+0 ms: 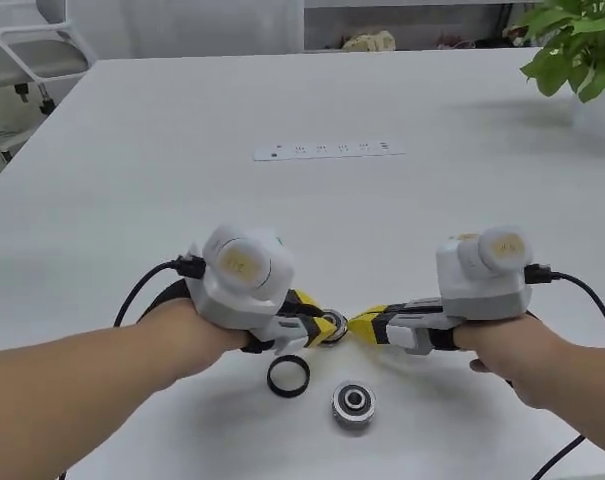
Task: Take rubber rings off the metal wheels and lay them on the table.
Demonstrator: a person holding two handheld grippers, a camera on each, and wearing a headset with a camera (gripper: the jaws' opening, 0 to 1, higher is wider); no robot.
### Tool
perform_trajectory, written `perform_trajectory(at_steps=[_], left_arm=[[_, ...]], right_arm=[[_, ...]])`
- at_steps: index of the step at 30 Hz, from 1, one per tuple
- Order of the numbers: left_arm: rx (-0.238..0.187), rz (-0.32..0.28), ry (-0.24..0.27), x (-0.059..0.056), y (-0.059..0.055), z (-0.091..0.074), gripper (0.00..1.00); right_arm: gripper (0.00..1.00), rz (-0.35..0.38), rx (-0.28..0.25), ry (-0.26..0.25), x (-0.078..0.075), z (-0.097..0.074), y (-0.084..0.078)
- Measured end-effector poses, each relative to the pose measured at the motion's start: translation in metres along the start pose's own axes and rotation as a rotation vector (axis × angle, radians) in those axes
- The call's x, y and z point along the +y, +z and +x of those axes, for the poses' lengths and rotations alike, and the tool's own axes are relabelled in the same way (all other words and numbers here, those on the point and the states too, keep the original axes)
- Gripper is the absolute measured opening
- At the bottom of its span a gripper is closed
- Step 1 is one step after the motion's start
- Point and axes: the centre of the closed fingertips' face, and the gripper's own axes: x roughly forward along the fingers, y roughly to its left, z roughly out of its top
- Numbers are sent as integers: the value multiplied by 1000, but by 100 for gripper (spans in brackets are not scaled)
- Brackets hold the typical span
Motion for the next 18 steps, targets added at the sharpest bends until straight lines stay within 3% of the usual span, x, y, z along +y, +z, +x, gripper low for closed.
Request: perform_trajectory(at_steps=[18], left_arm=[[0,-6,12,-1,1,1,7]], right_arm=[[0,63,-35,2,2,-2,5]])
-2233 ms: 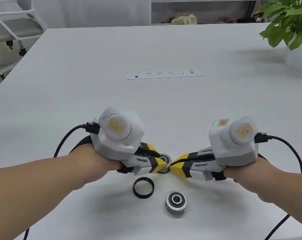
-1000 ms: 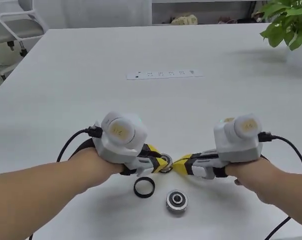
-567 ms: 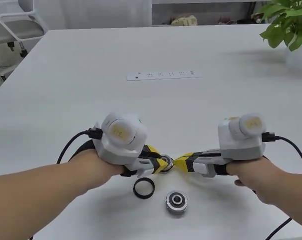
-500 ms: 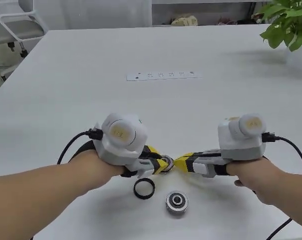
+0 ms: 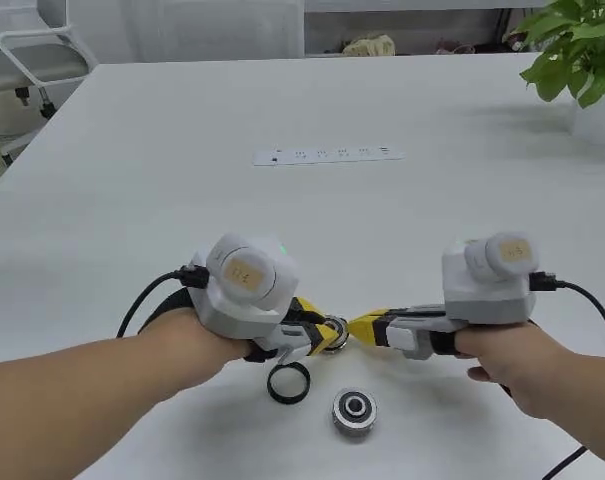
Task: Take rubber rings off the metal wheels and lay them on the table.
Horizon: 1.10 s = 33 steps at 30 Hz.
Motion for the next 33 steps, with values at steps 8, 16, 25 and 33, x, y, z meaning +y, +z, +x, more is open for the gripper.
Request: perform_trajectory(at_steps=[8,16,25,33], left_arm=[[1,-2,4,0,0,0,7],[5,-3,9,0,0,1,7],[6,-3,12,0,0,1,7],[4,-1,11,0,0,1,7]], right_arm=[[0,5,-1,-3,2,-1,1],[0,3,-1,1,3,0,3],[0,-12,-2,15,7,2,3],[0,-24,-6,26,12,5,4]])
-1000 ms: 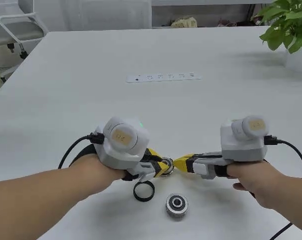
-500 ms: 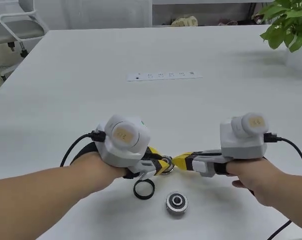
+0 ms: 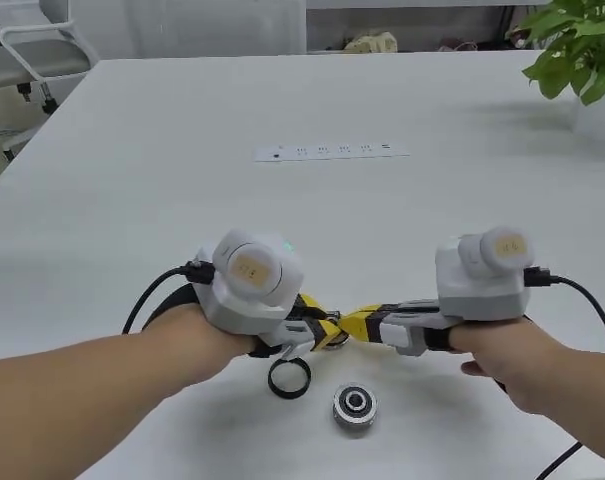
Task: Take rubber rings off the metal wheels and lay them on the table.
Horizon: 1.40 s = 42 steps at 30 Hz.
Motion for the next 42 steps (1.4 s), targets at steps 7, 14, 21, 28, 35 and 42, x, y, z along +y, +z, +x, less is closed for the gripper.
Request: perform_trajectory(at_steps=[7,14,21,28,35,42], left_arm=[[-3,-2,0,0,0,0,7],[-10,-7,-3,-1,1,0,7],[-16,-15,-5,-1,1,0,7],[-16,-11,-14,-1,2,1,7],[-10,5,-15,-1,2,0,8],[-15,14,-31,-6,6,-4,13]], right_arm=[[0,-2,-17,13,3,1,4],[0,8,-15,3,0,0,2],[0,15,-10,-6,-4,-2,0],[0,17,-11,-7,-4,-2,0],[0,20,-19,-13,-5,-4,3],[0,23,-28,-11,-5,-6,6]])
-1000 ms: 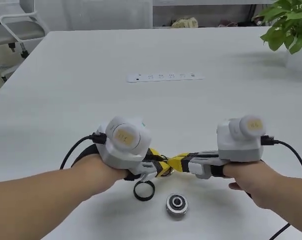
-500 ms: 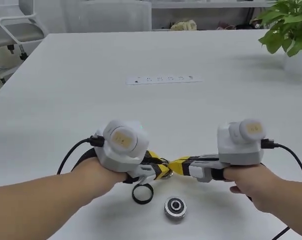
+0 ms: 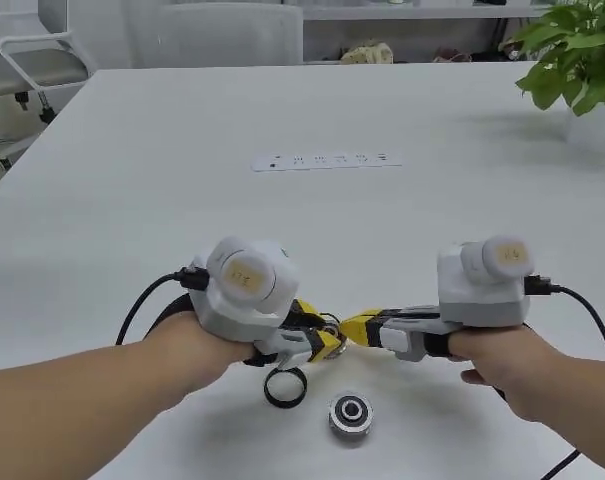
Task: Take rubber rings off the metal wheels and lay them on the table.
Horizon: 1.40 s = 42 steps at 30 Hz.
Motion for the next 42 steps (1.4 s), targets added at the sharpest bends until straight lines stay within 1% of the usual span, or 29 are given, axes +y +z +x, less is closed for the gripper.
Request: perform_trajectory(at_steps=[7,13,18,25,31,36,42], left_arm=[[-14,-1,-12,-6,4,-7,16],[-35,-9,-13,-9,9,-16,20],[-52,-15,-8,-8,13,-25,22],[-66,-25,-9,-8,15,-34,27],[-81,-45,-5,-8,17,-42,29],[-94,-45,-3,-8,19,-49,33],[-107,-60,7,-6,17,-58,36]], right_arm=[[0,4,-7,7,2,-2,3],[0,8,-18,11,3,-5,7],[0,11,-26,16,5,-8,10],[0,17,-44,17,6,-11,15],[0,23,-43,23,8,-13,15],[0,23,-48,32,11,-13,18],[0,27,-56,38,14,-15,21]])
